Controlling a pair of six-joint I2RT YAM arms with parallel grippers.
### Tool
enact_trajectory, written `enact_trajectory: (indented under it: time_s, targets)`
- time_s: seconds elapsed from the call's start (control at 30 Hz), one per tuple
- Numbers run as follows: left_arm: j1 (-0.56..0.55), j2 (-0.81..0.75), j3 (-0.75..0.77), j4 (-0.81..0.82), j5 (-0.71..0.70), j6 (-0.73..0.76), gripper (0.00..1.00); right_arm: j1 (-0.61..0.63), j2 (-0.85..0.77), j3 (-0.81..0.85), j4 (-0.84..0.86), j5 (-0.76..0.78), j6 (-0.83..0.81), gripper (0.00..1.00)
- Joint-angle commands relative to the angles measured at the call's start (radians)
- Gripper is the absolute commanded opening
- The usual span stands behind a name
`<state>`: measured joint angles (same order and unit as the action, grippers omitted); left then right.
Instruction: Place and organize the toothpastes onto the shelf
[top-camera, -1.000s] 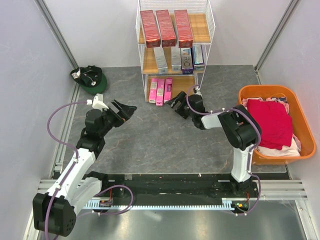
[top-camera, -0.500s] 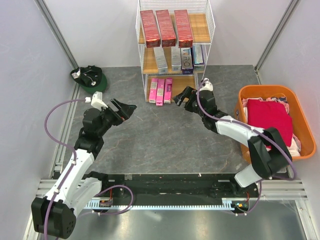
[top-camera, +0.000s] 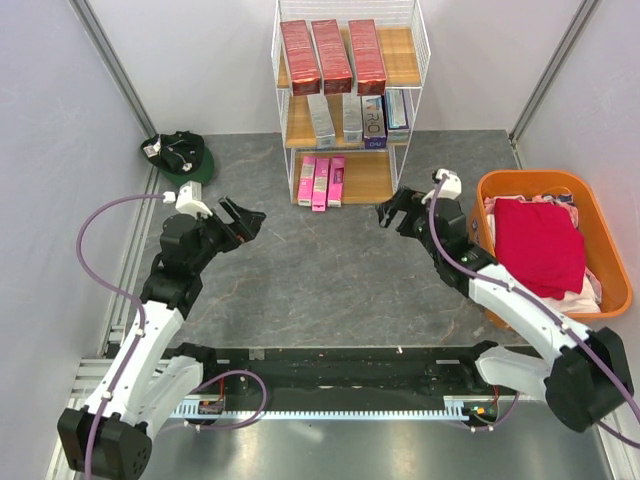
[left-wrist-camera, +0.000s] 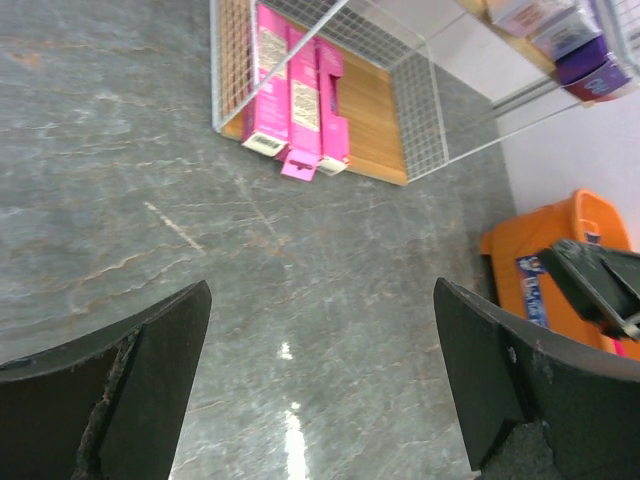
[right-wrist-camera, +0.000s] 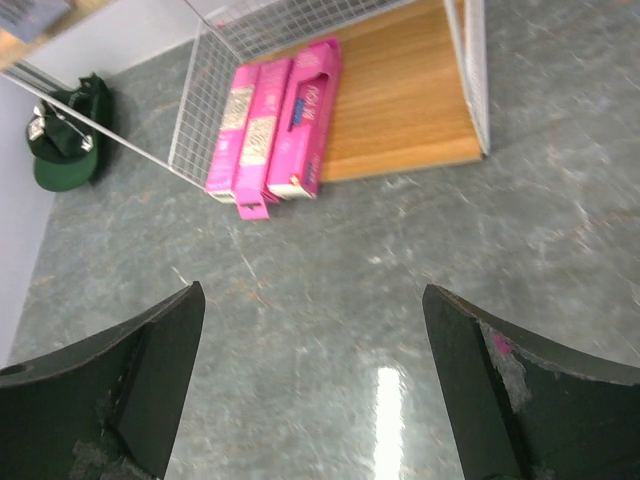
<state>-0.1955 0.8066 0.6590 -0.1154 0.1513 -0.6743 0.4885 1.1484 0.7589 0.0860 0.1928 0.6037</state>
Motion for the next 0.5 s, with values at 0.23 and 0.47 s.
enact_trajectory:
  time_s: [0.23, 0.47]
  targets:
    - [0.005, -0.061, 0.013, -0.122, -0.219, 0.130, 1.00, 0.004, -0.205, -0.136, -0.227, 0.077, -0.044, 0.98]
    - [0.005, -0.063, -0.048, -0.122, -0.328, 0.151, 1.00, 0.002, -0.380, -0.197, -0.325, 0.187, -0.012, 0.98]
